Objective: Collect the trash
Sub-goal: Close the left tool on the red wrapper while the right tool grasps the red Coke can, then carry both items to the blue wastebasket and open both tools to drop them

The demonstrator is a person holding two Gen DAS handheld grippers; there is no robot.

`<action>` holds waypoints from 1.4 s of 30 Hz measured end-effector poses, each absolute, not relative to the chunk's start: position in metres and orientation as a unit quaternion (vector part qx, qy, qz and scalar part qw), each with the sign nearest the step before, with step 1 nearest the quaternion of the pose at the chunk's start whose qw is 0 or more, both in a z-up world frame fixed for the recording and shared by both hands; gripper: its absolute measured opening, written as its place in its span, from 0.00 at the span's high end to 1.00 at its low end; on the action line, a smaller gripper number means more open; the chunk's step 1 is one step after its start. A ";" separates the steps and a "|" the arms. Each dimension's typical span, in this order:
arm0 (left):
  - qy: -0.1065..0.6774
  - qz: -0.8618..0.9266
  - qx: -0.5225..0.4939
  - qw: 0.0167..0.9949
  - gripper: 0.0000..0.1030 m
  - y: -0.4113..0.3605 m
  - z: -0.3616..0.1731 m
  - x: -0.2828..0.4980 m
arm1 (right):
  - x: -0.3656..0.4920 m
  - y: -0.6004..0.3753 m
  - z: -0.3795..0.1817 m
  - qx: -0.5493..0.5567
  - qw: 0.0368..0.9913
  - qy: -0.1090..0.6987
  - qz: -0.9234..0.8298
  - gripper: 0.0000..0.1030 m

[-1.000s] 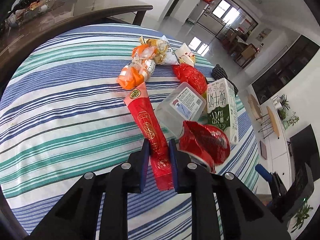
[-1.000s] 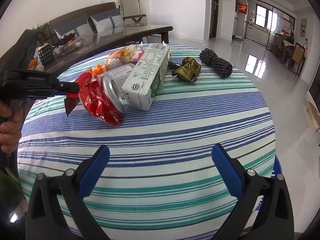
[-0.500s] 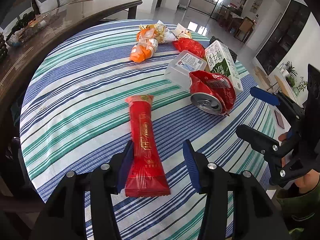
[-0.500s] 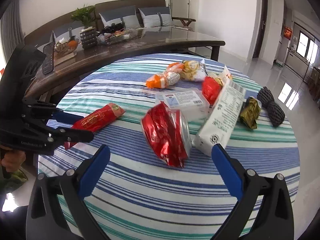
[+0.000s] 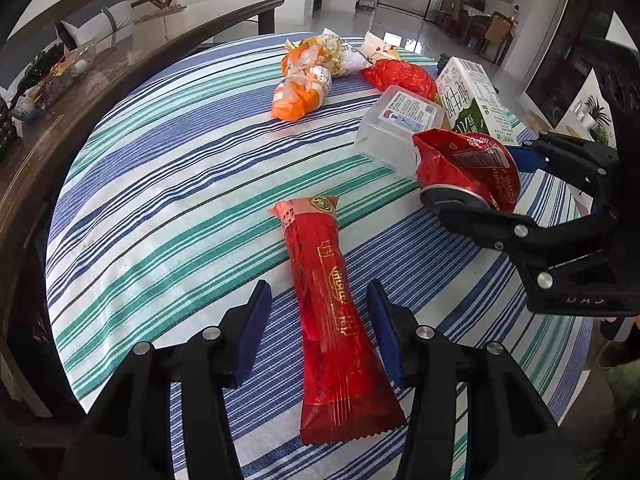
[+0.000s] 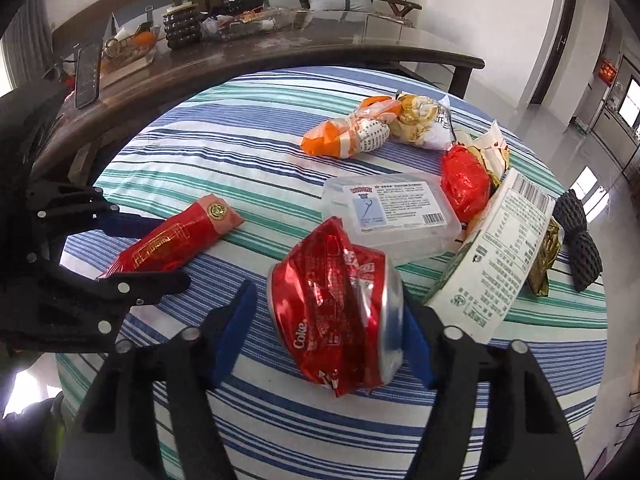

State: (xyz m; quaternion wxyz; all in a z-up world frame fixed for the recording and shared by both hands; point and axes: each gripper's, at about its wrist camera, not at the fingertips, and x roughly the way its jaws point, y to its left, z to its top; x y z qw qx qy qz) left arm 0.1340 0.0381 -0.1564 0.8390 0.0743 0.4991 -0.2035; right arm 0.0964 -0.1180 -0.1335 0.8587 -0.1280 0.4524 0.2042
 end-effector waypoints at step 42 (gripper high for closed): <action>0.533 -0.459 0.117 0.701 0.87 -0.446 -0.190 0.073 | -0.003 -0.639 -0.211 0.298 0.815 0.487 -0.098 0.46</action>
